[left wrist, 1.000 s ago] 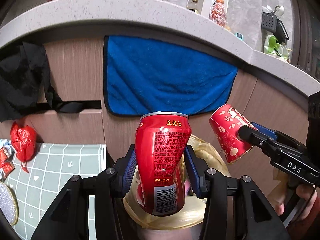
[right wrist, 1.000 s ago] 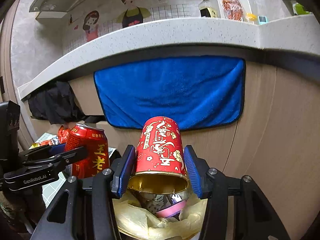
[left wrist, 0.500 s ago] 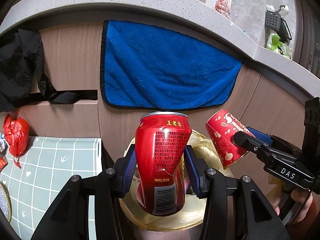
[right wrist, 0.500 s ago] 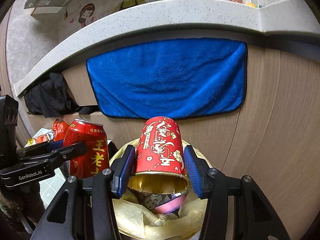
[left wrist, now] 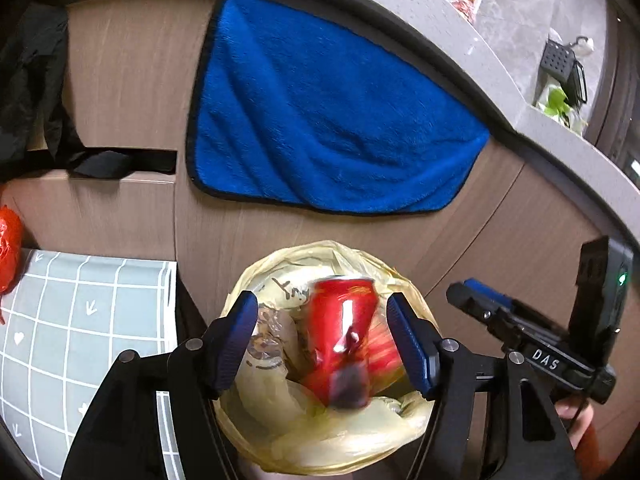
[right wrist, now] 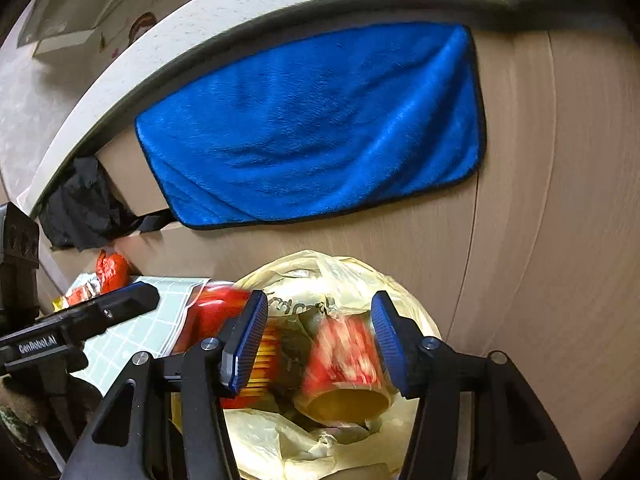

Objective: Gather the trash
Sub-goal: 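Open both grippers to drop the can and cup into the bin, then grasp the yellow snack wrapper with the left gripper while the right gripper grasps the red plastic bag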

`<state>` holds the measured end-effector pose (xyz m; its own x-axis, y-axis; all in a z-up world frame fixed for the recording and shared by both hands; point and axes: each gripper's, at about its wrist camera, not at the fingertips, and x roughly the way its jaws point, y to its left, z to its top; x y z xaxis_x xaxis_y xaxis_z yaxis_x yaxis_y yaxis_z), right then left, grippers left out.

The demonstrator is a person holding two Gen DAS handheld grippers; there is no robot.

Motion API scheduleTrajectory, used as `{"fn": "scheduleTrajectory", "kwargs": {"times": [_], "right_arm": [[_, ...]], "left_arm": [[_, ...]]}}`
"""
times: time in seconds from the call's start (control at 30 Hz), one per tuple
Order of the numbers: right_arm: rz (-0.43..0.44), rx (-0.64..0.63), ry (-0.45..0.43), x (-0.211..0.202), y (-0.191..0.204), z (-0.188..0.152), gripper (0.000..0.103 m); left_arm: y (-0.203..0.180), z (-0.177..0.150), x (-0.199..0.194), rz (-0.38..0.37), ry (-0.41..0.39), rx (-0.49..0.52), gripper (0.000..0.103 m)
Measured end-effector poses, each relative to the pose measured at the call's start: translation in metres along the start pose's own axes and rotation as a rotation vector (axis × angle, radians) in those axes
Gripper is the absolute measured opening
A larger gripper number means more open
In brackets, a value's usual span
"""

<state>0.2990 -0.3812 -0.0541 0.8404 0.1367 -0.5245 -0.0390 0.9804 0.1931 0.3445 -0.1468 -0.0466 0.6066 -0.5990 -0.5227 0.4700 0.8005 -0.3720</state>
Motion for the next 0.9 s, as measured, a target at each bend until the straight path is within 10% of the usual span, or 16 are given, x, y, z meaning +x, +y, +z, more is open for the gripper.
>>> {"fn": "scheduleTrajectory", "kwargs": {"times": [0.37, 0.9], "right_arm": [[0.021, -0.055, -0.061, -0.029, 0.044, 0.002, 0.052], [0.257, -0.218, -0.096, -0.069, 0.179, -0.02, 0.052]], "left_arm": [[0.037, -0.014, -0.059, 0.172, -0.069, 0.006, 0.067], [0.178, -0.084, -0.271, 0.518, -0.233, -0.159, 0.068]]}}
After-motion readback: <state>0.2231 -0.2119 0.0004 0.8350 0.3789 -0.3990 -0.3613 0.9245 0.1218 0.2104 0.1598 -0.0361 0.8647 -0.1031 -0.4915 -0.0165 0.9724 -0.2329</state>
